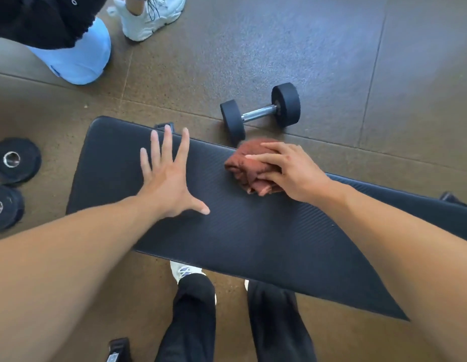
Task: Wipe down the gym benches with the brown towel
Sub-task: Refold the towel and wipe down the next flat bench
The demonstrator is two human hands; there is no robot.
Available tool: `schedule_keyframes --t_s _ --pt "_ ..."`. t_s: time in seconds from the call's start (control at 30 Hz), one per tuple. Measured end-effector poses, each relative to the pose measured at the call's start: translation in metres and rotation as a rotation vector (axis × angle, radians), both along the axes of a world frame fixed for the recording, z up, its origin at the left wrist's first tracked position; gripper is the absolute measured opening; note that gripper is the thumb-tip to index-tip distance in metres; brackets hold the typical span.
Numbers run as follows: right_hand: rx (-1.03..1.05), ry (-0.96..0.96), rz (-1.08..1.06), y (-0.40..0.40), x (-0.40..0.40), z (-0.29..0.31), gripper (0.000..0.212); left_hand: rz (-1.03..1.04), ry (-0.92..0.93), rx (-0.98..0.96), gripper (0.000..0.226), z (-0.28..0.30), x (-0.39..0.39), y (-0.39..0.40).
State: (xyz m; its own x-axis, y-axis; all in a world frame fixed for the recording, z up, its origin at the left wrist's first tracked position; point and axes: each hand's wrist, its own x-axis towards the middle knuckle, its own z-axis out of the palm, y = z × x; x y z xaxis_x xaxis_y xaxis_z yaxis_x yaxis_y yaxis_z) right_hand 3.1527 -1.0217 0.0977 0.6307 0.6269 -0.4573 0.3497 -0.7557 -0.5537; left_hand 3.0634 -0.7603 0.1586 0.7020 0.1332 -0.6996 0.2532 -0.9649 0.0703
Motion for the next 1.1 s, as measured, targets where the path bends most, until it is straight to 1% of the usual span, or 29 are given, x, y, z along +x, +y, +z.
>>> schedule_keyframes --t_s 0.1,0.13,0.17,0.2,0.23,0.27,0.3,0.33,0.37,0.4,0.47,0.57,0.67,0.73,0.8,0.83,0.9,0.97,1.0,1.03,1.1 --pt "-0.008 0.279 -0.069 -0.049 0.018 0.02 0.043 -0.086 0.099 -0.064 0.179 -0.011 0.026 -0.045" --pt "0.009 0.412 -0.105 -0.055 0.023 0.025 0.041 -0.087 0.148 -0.065 0.181 -0.016 0.029 -0.055" --pt "0.035 0.512 -0.181 -0.056 0.027 0.027 0.034 -0.072 0.189 -0.052 0.182 -0.021 0.031 -0.063" --pt "0.038 0.558 -0.267 -0.05 0.027 0.029 0.028 -0.054 0.213 -0.027 0.183 -0.025 0.032 -0.069" --pt "0.007 0.548 -0.349 -0.038 0.027 0.032 0.039 -0.043 0.236 0.003 0.184 -0.028 0.032 -0.072" --pt "-0.056 0.46 -0.363 -0.025 0.025 0.029 0.057 -0.04 0.253 0.026 0.185 -0.03 0.032 -0.074" --pt "-0.124 0.323 -0.312 -0.011 0.022 0.025 0.073 -0.04 0.265 0.043 0.186 -0.032 0.032 -0.074" --pt "-0.182 0.179 -0.232 0.004 0.019 0.016 0.08 -0.039 0.273 0.058 0.186 -0.034 0.033 -0.075" --pt "-0.2 0.079 -0.184 0.019 0.018 0.01 0.082 -0.038 0.283 0.068 0.186 -0.036 0.034 -0.075" --pt "-0.186 0.039 -0.166 0.032 0.02 0.005 0.08 -0.038 0.295 0.073 0.186 -0.037 0.035 -0.076" --pt "-0.123 0.036 -0.131 0.05 0.024 -0.002 0.076 -0.039 0.316 0.09 0.185 -0.037 0.035 -0.076" --pt "-0.059 0.052 -0.066 0.043 0.028 -0.005 0.074 -0.033 0.345 0.106 0.185 -0.035 0.038 -0.079" --pt "-0.102 0.101 -0.057 -0.006 0.033 0.003 0.071 -0.008 0.355 0.119 0.186 -0.031 0.042 -0.083" --pt "-0.148 0.165 -0.133 -0.053 0.036 0.008 0.065 0.017 0.369 0.12 0.186 -0.029 0.043 -0.084" --pt "-0.175 0.164 -0.233 -0.09 0.026 0.01 0.058 0.016 0.378 0.123 0.186 -0.029 0.043 -0.085" --pt "-0.18 0.103 -0.267 -0.099 0.016 0.008 0.057 0.013 0.384 0.124 0.187 -0.029 0.043 -0.085" --pt "-0.155 -0.129 -0.309 -0.099 -0.011 -0.003 0.057 0.021 0.389 0.12 0.187 -0.03 0.044 -0.085" --pt "-0.057 -0.357 -0.362 -0.086 -0.036 -0.012 0.052 0.025 0.389 0.12 0.188 -0.029 0.045 -0.085" --pt "-0.006 -0.431 -0.36 -0.078 -0.049 -0.016 0.049 0.023 0.394 0.122 0.188 -0.029 0.045 -0.085" --pt "0.045 -0.476 -0.31 -0.071 -0.065 -0.019 0.047 0.018 0.398 0.122 0.188 -0.03 0.045 -0.085" --pt "0.137 -0.509 -0.073 -0.057 -0.109 -0.022 0.046 0.011 0.391 0.121 0.187 -0.03 0.044 -0.084"
